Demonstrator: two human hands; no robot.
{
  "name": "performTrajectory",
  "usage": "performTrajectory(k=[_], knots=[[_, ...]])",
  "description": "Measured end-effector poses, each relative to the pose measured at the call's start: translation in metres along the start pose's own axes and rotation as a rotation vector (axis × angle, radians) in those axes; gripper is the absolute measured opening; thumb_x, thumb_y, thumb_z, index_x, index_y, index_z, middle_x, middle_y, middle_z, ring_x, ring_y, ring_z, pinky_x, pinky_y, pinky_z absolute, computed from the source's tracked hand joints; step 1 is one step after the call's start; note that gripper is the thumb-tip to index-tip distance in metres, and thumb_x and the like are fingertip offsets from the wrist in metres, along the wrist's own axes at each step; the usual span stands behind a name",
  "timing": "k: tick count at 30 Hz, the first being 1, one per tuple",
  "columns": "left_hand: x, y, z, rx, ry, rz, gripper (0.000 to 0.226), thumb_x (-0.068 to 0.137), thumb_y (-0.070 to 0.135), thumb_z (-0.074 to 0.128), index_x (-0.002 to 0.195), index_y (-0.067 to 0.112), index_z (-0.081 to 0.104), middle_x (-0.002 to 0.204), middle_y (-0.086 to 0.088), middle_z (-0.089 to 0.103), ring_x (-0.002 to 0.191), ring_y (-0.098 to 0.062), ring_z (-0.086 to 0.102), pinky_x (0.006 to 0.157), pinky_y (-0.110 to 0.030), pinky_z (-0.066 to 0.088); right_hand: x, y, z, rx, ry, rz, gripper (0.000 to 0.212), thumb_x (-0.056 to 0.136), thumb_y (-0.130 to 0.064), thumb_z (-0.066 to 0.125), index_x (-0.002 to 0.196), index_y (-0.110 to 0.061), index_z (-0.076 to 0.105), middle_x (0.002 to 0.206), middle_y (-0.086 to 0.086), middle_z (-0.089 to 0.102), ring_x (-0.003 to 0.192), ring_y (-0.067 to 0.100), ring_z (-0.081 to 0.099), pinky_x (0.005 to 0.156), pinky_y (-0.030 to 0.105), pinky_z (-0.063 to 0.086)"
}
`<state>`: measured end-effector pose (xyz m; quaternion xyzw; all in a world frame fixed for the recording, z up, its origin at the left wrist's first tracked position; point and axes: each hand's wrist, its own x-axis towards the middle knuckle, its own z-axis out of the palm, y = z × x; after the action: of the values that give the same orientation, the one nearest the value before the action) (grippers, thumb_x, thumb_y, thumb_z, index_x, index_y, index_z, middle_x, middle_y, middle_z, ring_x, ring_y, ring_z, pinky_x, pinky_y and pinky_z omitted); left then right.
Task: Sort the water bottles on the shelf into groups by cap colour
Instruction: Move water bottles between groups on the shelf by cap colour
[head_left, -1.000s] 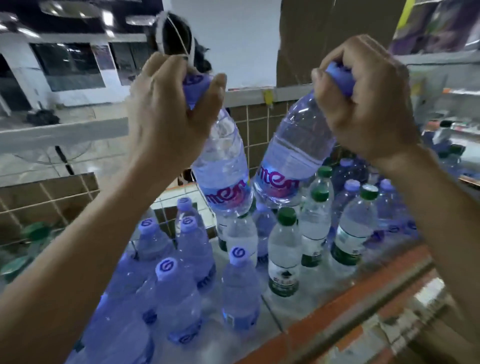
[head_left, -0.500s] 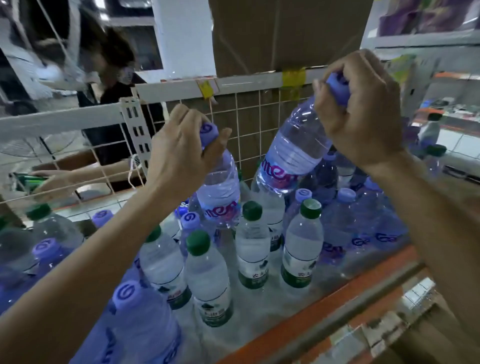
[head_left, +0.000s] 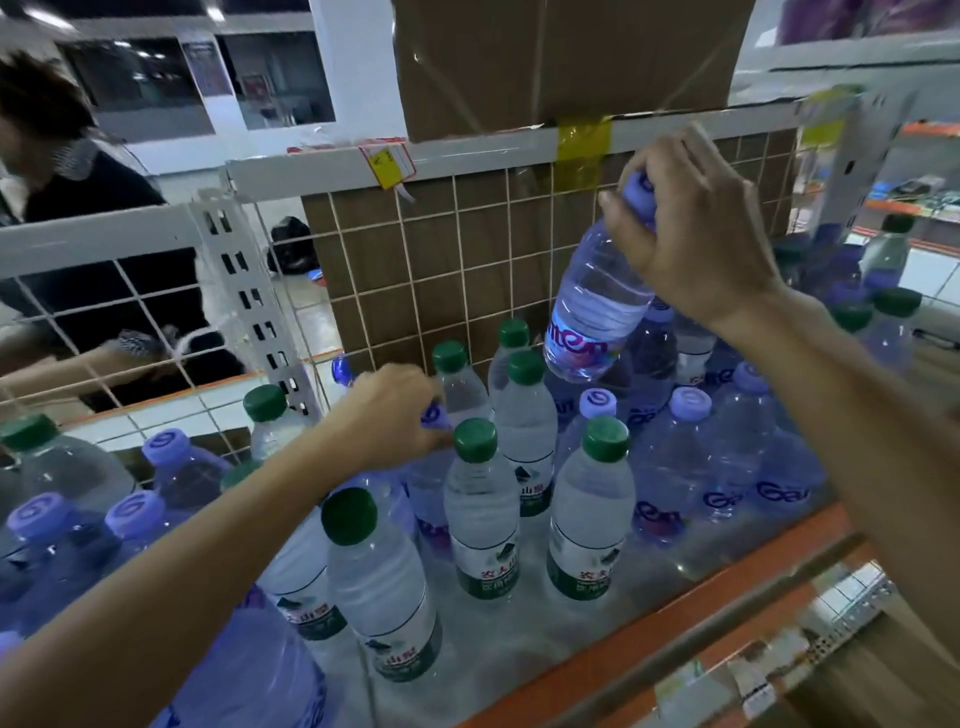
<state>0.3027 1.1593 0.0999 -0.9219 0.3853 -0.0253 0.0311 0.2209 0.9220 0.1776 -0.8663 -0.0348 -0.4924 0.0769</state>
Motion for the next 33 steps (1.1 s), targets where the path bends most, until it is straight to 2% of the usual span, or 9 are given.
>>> performTrajectory(k=[6, 12, 15, 18, 20, 23, 27, 31, 33], knots=[[0.004, -0.002, -0.008, -0.020, -0.086, 0.007, 0.034, 0.079, 0.049, 0.063, 0.099, 0.021, 0.065, 0.095, 0.001, 0.062, 0.087, -0.017, 0.058, 0.078, -0.034, 0.049, -0.008, 0.011, 0.028, 0.025, -0.445, 0.050, 0.020, 0.093, -0.033, 0.051, 0.085, -0.017, 0.042, 0.095, 0.004, 0.044, 0.079, 0.024, 0.050, 0.071, 0.032, 0.034], [0.008, -0.001, -0.013, -0.035, 0.017, -0.040, 0.033, 0.087, 0.050, 0.051, 0.097, 0.023, 0.067, 0.094, 0.002, 0.068, 0.086, -0.017, 0.061, 0.078, -0.035, 0.050, -0.023, 0.016, 0.051, -0.036, -0.852, 0.106, 0.023, 0.089, -0.031, 0.059, 0.103, -0.012, 0.062, 0.095, 0.002, 0.047, 0.099, 0.030, 0.054, 0.076, 0.033, 0.039], [0.012, 0.002, -0.015, -0.047, 0.160, -0.120, 0.032, 0.088, 0.049, 0.052, 0.091, 0.019, 0.062, 0.091, -0.001, 0.066, 0.087, -0.024, 0.061, 0.072, -0.032, 0.046, -0.032, 0.015, 0.063, -0.050, -0.917, 0.134, 0.024, 0.089, -0.028, 0.060, 0.107, -0.013, 0.062, 0.105, 0.006, 0.055, 0.107, 0.029, 0.052, 0.083, 0.036, 0.041], [0.020, 0.006, -0.017, -0.089, 0.247, -0.193, 0.039, 0.084, 0.045, 0.059, 0.109, 0.016, 0.051, 0.104, -0.008, 0.055, 0.095, -0.031, 0.057, 0.074, -0.034, 0.041, -0.038, 0.017, 0.073, -0.083, -0.987, 0.156, 0.020, 0.087, -0.022, 0.059, 0.106, -0.019, 0.062, 0.112, 0.008, 0.060, 0.102, 0.031, 0.056, 0.082, 0.040, 0.049], [0.026, 0.008, -0.019, -0.136, 0.206, -0.217, 0.054, 0.083, 0.044, 0.062, 0.125, 0.017, 0.042, 0.115, -0.011, 0.052, 0.102, -0.033, 0.055, 0.080, -0.038, 0.042, -0.038, 0.015, 0.075, -0.112, -1.040, 0.157, 0.024, 0.086, -0.018, 0.056, 0.110, -0.020, 0.060, 0.113, 0.010, 0.061, 0.100, 0.033, 0.057, 0.079, 0.041, 0.051], [0.036, 0.011, -0.019, -0.195, 0.095, -0.211, 0.064, 0.085, 0.042, 0.061, 0.137, 0.016, 0.034, 0.120, -0.013, 0.055, 0.106, -0.031, 0.054, 0.080, -0.034, 0.038, -0.032, 0.009, 0.072, -0.166, -1.048, 0.088, 0.036, 0.084, -0.014, 0.054, 0.120, -0.016, 0.057, 0.119, 0.013, 0.058, 0.107, 0.032, 0.054, 0.086, 0.042, 0.049], [0.044, 0.012, -0.014, -0.243, 0.028, -0.230, 0.049, 0.087, 0.038, 0.060, 0.127, 0.014, 0.046, 0.116, -0.013, 0.059, 0.103, -0.033, 0.056, 0.079, -0.033, 0.041, -0.019, -0.014, 0.057, -0.031, -0.951, -0.032, 0.053, 0.080, -0.021, 0.064, 0.131, -0.017, 0.047, 0.127, 0.010, 0.050, 0.116, 0.028, 0.047, 0.096, 0.040, 0.043], [0.045, 0.005, -0.012, -0.236, 0.060, -0.215, 0.038, 0.086, 0.032, 0.063, 0.117, 0.013, 0.053, 0.115, -0.011, 0.059, 0.104, -0.031, 0.055, 0.080, -0.034, 0.041, -0.024, -0.037, 0.067, -0.034, -1.113, -0.080, 0.053, 0.079, -0.033, 0.070, 0.125, -0.017, 0.050, 0.119, 0.008, 0.059, 0.104, 0.026, 0.055, 0.084, 0.037, 0.047], [0.042, 0.001, -0.012, -0.249, 0.083, -0.218, 0.037, 0.085, 0.034, 0.064, 0.115, 0.014, 0.055, 0.114, -0.010, 0.059, 0.103, -0.028, 0.054, 0.077, -0.032, 0.038, -0.024, -0.038, 0.069, 0.020, -1.110, -0.071, 0.045, 0.076, -0.033, 0.073, 0.116, -0.017, 0.058, 0.111, 0.007, 0.062, 0.101, 0.025, 0.057, 0.084, 0.038, 0.049]])
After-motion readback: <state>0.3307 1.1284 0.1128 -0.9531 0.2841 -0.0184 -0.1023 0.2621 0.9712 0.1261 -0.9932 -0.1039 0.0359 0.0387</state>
